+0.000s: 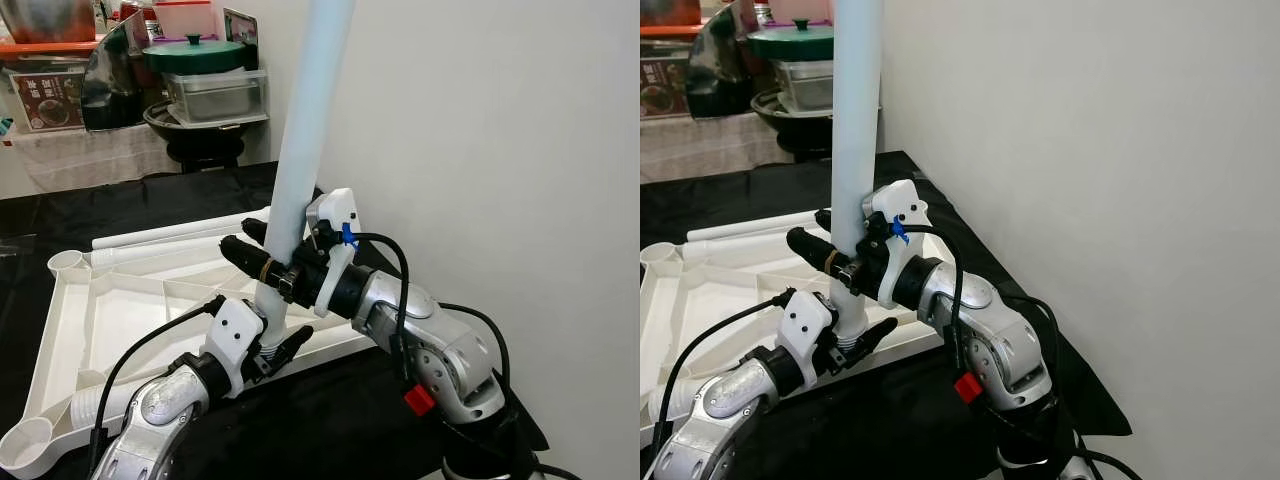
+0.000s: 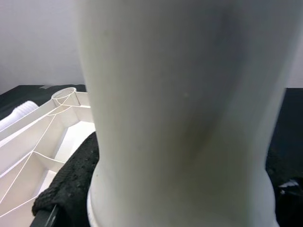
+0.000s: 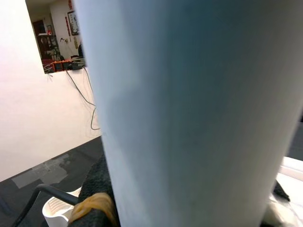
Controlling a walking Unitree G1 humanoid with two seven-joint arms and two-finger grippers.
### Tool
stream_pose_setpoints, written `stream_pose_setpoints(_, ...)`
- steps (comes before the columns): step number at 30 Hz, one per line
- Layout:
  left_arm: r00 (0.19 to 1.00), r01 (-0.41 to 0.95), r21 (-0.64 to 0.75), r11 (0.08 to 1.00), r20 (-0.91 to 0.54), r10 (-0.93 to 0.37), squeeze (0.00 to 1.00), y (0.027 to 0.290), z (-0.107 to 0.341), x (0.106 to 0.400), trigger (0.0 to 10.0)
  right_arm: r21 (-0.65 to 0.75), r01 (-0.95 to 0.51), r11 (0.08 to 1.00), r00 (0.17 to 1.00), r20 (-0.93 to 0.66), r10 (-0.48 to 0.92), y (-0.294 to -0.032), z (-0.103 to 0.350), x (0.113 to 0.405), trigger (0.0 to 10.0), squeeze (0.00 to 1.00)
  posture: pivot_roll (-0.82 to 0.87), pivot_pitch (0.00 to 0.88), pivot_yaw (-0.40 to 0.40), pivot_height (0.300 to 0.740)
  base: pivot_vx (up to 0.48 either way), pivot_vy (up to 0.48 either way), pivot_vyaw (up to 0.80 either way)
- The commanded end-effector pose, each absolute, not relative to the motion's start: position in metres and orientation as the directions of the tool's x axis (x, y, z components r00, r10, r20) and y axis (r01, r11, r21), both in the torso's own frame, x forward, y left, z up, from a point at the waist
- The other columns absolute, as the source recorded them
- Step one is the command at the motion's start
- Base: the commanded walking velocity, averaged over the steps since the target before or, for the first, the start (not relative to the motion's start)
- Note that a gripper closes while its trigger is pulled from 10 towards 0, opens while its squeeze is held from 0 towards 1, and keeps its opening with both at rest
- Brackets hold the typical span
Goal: Building children table
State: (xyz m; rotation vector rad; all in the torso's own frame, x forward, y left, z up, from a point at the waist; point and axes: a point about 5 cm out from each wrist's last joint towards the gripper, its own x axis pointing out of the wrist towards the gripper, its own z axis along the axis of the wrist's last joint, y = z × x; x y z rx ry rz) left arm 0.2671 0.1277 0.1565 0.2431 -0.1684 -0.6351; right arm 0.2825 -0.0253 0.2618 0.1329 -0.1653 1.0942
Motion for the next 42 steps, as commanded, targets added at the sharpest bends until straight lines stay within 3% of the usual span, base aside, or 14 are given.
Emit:
stream_pose_setpoints(1,0.816,0.54,0.272,0.797,0.062,-0.574,0.0,0.132,0.152,0.27,0.0,0.042,-0.903,0.428,0.427,0.206,0.881,-0.023,0.263,0.28,10.0,0.0,0.05,0.0,-0.043,0.74,0.0,0.0,0.0)
stream_pose_setpoints(4,0.815,0.542,0.266,0.797,0.065,-0.576,0.0,0.133,0.153,0.27,1.1,0.056,-0.906,0.42,0.421,0.211,0.882,-0.024,0.262,0.28,10.0,0.0,0.06,0.0,-0.046,0.74,0.0,0.0,0.0)
stream_pose_setpoints(5,0.812,0.545,0.268,0.794,0.068,-0.58,0.0,0.133,0.154,0.27,3.5,0.066,-0.907,0.415,0.419,0.214,0.882,-0.025,0.261,0.28,10.0,0.0,0.06,0.0,-0.046,0.74,0.0,0.0,0.0)
stream_pose_setpoints(6,0.807,0.549,0.277,0.788,0.071,-0.587,0.0,0.133,0.156,0.269,10.0,0.073,-0.908,0.413,0.419,0.218,0.882,-0.026,0.261,0.28,10.0,0.21,0.06,0.0,-0.046,0.74,0.0,0.0,0.0)
stream_pose_setpoints(7,0.807,0.549,0.277,0.788,0.071,-0.587,0.0,0.133,0.156,0.269,10.0,0.073,-0.908,0.413,0.419,0.218,0.882,-0.026,0.261,0.28,10.0,0.21,0.06,0.0,-0.046,0.74,0.0,0.0,0.0)
stream_pose_setpoints(8,0.802,0.555,0.282,0.783,0.07,-0.593,0.0,0.133,0.157,0.269,10.0,0.092,-0.91,0.405,0.415,0.229,0.881,-0.027,0.261,0.281,10.0,0.96,0.06,0.0,-0.046,0.74,0.0,0.0,0.0)
stream_pose_setpoints(9,0.798,0.558,0.289,0.778,0.071,-0.598,0.0,0.133,0.158,0.268,10.0,0.103,-0.91,0.401,0.414,0.234,0.88,-0.028,0.261,0.281,10.0,1.0,0.06,0.0,-0.049,0.74,0.0,0.0,0.0)
stream_pose_setpoints(17,0.764,0.601,0.29,0.744,0.065,-0.642,0.0,0.136,0.162,0.264,10.0,0.021,-0.957,0.291,0.286,0.259,0.923,-0.036,0.259,0.276,10.0,1.0,0.07,0.0,-0.05,0.74,0.0,0.0,0.0)
stream_pose_setpoints(18,0.749,0.619,0.292,0.729,0.058,-0.66,0.0,0.135,0.161,0.261,10.0,-0.003,-0.969,0.247,0.238,0.25,0.939,-0.037,0.257,0.272,10.0,0.25,0.07,0.0,-0.054,0.74,0.0,0.0,0.0)
stream_pose_setpoints(19,0.73,0.642,0.293,0.709,0.05,-0.682,0.0,0.133,0.161,0.257,10.0,-0.019,-0.975,0.221,0.209,0.243,0.947,-0.038,0.256,0.268,10.0,0.0,0.07,0.0,-0.054,0.74,0.0,0.0,0.0)
stream_pose_setpoints(25,0.666,0.712,0.271,0.648,0.032,-0.745,0.0,0.125,0.161,0.245,10.0,-0.07,-0.975,0.212,0.196,0.188,0.962,-0.041,0.246,0.27,10.0,0.0,0.08,0.0,-0.056,0.74,0.0,0.0,0.0)
stream_pose_setpoints(29,0.498,0.847,0.257,0.465,-0.082,-0.863,0.0,0.114,0.144,0.215,10.0,-0.081,-0.984,0.157,0.141,0.174,0.975,-0.041,0.242,0.267,10.0,0.0,0.08,0.0,-0.057,0.74,0.0,0.0,0.0)
stream_pose_setpoints(32,0.498,0.847,0.257,0.465,-0.082,-0.863,0.0,0.114,0.144,0.215,10.0,-0.081,-0.984,0.157,0.141,0.174,0.975,-0.041,0.242,0.267,10.0,0.0,0.08,0.0,-0.057,0.74,0.0,0.0,0.0)
stream_pose_setpoints(42,0.454,0.877,0.253,0.408,-0.161,-0.876,0.0,0.135,0.146,0.21,10.0,-0.052,-0.994,-0.091,-0.1,0.192,0.976,-0.062,0.245,0.254,10.0,0.0,0.08,0.0,-0.061,0.74,0.0,0.0,0.0)
